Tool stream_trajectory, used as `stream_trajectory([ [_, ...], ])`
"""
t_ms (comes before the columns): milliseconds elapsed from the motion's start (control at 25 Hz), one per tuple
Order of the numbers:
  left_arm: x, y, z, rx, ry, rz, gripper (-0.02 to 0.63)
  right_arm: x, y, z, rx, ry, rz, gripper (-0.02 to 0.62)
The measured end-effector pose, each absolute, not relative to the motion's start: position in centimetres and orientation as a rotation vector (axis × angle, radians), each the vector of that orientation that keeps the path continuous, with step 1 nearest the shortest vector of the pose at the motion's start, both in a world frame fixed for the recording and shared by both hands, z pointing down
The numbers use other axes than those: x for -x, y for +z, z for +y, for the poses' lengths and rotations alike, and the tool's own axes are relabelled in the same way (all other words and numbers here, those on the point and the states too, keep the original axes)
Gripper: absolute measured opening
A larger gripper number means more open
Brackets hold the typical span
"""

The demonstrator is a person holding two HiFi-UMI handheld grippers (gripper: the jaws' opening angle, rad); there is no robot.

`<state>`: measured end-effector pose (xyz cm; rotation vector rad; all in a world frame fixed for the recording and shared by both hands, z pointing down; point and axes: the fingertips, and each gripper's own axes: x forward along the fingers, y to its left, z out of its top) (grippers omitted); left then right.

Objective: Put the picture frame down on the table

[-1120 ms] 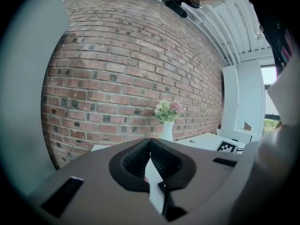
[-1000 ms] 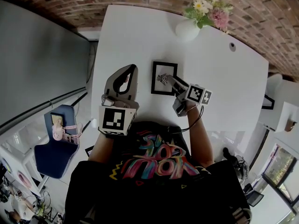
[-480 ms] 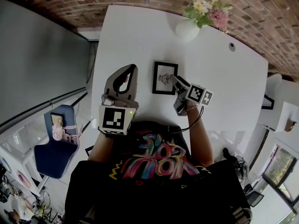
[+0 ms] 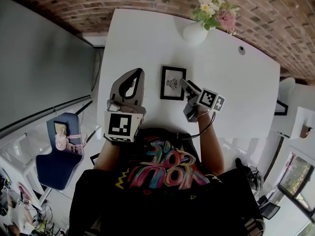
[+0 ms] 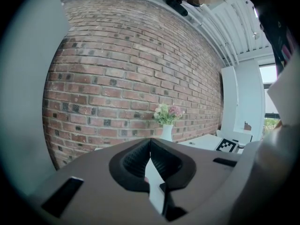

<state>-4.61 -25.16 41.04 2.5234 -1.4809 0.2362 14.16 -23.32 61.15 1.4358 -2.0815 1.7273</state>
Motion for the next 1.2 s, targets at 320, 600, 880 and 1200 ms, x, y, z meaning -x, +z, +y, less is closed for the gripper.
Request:
stream_trajectory([
  [320, 5.3, 38.6, -23.5, -2.556, 0.184, -1.507, 0.024, -14.5, 55.4, -23.8, -1.465, 1.556, -2.235, 0.229],
  [600, 5.6, 36.3, -21.1, -2.583, 0.126, -1.502, 0.025, -13.4, 46.6, -23.0, -1.405, 1.265, -2.487, 0.212],
  [880, 5.0, 34.1, -18.9, -2.625, 0.093, -1.478, 0.025, -11.4, 38.6, -19.8, -1.336, 0.734, -2.628, 0.174],
  [1200, 4.8, 32.4, -16.9, -2.677, 0.062, -1.457, 0.025, -9.1, 33.8, -16.1, -1.389, 0.138, -2.58, 0.1],
])
